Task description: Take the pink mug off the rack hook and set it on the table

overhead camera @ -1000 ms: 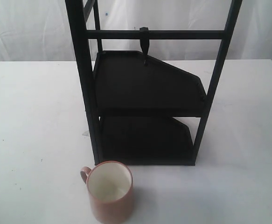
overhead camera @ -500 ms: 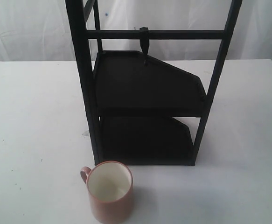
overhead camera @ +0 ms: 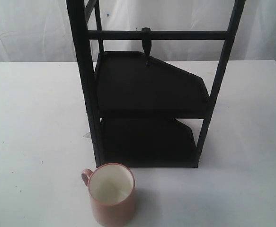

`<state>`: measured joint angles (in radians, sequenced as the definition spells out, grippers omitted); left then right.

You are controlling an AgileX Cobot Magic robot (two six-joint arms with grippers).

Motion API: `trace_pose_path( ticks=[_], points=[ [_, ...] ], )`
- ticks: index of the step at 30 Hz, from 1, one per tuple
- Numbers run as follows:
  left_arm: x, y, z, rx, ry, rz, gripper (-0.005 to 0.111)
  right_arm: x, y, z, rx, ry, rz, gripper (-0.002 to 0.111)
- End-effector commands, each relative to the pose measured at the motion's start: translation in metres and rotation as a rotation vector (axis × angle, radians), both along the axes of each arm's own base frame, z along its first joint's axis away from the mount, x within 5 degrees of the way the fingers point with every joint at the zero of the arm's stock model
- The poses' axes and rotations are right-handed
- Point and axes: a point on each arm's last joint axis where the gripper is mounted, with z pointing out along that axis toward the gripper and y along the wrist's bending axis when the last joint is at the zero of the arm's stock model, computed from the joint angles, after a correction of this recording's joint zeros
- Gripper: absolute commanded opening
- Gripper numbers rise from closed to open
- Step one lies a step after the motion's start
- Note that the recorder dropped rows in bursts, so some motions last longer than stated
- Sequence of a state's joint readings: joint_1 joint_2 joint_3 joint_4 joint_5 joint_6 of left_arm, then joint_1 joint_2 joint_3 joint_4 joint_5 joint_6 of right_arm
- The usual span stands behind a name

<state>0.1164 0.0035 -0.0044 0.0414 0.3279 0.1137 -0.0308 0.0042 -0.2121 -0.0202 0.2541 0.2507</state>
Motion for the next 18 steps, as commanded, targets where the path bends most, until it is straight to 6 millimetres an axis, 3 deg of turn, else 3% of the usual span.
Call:
trace_pose_path(
  ticks=[1,4,5,10,18],
  points=[
    [-0.001,-0.001,-0.003,-0.016,0.016,0.002,0.0,0.01,0.0,-0.04,-0.018,0.104,-0.007,0.0],
    [-0.001,-0.001,-0.003,-0.016,0.016,0.002,0.0,0.014,-0.002,-0.061,-0.092,0.111,-0.024,0.0],
    [-0.001,-0.001,-0.003,-0.016,0.016,0.002,0.0,0.014,-0.002,-0.057,-0.111,0.067,-0.028,0.0],
    [-0.001,-0.001,-0.003,-0.016,0.016,0.002,0.0,0.012,-0.005,-0.075,-0.181,0.276,-0.046,0.0],
    [-0.001,-0.001,-0.003,-0.016,0.016,0.002,0.0,0.012,-0.005,-0.074,-0.181,0.262,-0.046,0.0]
  ],
)
